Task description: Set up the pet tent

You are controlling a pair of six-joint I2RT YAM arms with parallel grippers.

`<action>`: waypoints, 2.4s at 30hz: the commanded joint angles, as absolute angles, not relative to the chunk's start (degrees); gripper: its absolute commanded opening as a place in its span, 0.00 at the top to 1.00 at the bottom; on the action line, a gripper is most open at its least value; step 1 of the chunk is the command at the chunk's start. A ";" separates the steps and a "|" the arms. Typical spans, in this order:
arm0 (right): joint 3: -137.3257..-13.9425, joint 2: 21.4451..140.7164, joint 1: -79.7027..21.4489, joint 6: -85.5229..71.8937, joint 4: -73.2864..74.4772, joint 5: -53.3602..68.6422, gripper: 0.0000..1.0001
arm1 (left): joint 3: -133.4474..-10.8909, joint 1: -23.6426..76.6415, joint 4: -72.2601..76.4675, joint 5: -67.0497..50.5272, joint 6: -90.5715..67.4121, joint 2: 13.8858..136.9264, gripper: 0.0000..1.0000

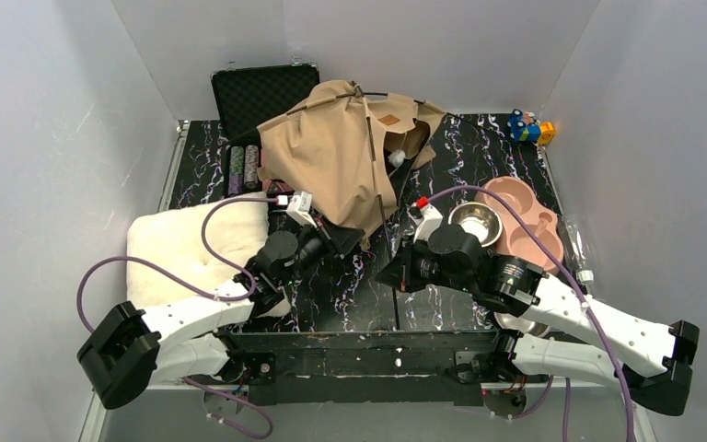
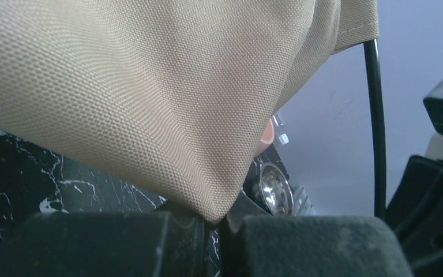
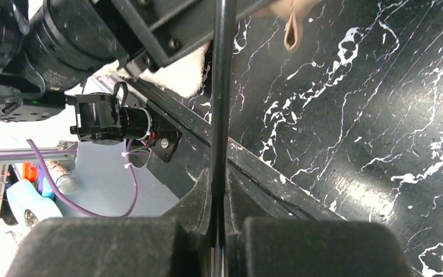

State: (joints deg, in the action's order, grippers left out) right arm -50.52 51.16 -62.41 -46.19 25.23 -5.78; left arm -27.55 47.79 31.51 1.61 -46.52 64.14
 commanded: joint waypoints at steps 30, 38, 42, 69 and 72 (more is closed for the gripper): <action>-50.26 54.42 -55.90 -22.73 -20.72 -14.58 0.99 | -14.62 67.03 19.70 2.76 -68.58 54.36 1.00; -47.96 53.97 -55.90 -20.66 -26.09 -13.47 0.99 | -14.86 67.19 16.08 3.32 -72.37 51.21 1.00; -48.05 54.19 -55.90 -20.39 -27.57 -13.19 0.99 | -15.11 67.31 15.09 3.34 -72.82 51.33 1.00; -48.07 57.45 -55.84 -15.85 -31.59 -13.23 0.99 | -14.55 70.84 13.77 3.94 -73.61 53.56 1.00; -46.46 57.95 -55.81 -15.23 -32.83 -13.28 0.99 | -13.90 70.83 13.94 3.98 -74.28 52.06 1.00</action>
State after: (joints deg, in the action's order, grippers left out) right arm -45.04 58.70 -58.28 -19.27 -8.01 -4.23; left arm -17.85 66.61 26.15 16.16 -74.81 51.94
